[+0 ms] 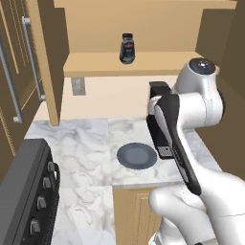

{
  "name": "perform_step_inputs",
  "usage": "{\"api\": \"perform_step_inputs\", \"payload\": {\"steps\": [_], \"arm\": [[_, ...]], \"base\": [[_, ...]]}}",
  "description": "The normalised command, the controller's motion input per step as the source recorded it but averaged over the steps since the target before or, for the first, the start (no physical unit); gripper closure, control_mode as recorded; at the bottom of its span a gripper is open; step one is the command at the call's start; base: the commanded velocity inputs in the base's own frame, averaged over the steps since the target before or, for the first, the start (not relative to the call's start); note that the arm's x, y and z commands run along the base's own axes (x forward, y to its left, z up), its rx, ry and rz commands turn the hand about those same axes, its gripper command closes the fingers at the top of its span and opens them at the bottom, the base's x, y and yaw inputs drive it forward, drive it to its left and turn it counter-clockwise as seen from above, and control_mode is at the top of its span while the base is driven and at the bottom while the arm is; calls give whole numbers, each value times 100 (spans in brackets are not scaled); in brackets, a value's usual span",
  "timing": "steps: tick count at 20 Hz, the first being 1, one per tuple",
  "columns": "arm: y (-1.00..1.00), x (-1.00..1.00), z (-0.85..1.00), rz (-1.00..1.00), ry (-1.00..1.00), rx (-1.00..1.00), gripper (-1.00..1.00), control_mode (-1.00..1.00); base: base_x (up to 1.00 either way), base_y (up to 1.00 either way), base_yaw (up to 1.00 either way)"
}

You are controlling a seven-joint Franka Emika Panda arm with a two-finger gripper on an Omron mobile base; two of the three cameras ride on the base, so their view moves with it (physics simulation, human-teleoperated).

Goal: Move the hot dog bun to the plate on the dining table and place the condiment next to that plate. Then navigate to the fridge and take the sausage and place it on the plate as well.

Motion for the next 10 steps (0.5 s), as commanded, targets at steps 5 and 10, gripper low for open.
{"api": "perform_step_inputs", "payload": {"steps": [5,10], "arm": [[38,-1,73,0,-52,-11,-100,-100],[23,0,73,0,-46,-9,-100,-100]], "base": [[0,0,0],[0,0,0]]}}
